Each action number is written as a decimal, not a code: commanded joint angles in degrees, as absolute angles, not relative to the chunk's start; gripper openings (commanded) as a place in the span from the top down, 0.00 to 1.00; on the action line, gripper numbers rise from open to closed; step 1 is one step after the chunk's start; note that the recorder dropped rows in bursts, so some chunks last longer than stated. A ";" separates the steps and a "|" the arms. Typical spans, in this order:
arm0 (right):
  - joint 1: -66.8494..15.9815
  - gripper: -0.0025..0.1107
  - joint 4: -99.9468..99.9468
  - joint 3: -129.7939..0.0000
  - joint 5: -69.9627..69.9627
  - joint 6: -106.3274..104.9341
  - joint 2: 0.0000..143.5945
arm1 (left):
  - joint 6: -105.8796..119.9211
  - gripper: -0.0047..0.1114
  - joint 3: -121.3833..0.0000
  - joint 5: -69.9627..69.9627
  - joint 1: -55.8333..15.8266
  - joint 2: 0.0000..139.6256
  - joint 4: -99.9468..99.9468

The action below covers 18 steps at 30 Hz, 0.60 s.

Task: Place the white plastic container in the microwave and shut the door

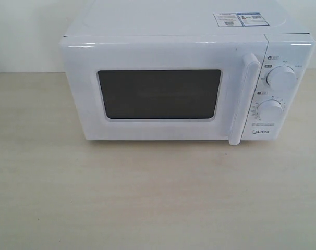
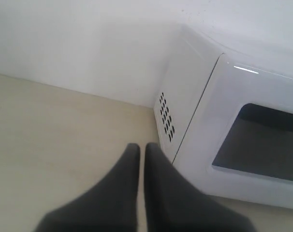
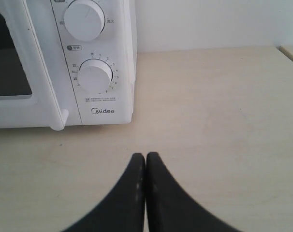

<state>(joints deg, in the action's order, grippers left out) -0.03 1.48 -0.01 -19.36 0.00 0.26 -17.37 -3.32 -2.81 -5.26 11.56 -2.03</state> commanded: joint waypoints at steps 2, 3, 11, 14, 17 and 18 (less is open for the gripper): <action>0.34 0.98 1.14 0.00 -19.12 0.00 0.00 | -11.36 0.92 -1.77 -1.32 -5.21 7.67 -2.58; 0.34 0.98 1.14 0.00 -19.12 0.00 0.00 | -9.36 0.92 -1.31 -1.32 -5.21 6.62 -2.57; 0.34 0.98 1.14 0.00 -19.12 0.00 0.00 | -6.79 0.92 0.00 -6.41 -5.21 0.00 -2.33; 0.34 0.98 1.14 0.00 -19.12 0.00 0.00 | -4.42 0.92 0.00 -9.03 -5.21 0.00 -2.56; 0.34 0.98 1.14 0.00 -19.12 0.00 0.00 | -1.39 0.92 0.00 -10.84 -5.21 0.00 -2.56; 0.34 0.98 1.14 0.00 -19.12 0.00 0.00 | -1.39 0.92 0.00 -11.00 -5.21 0.00 -2.56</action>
<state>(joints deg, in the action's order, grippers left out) -0.03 1.48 -0.01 -19.36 0.00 0.26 -3.13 -0.20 -9.51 -5.26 0.18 -2.48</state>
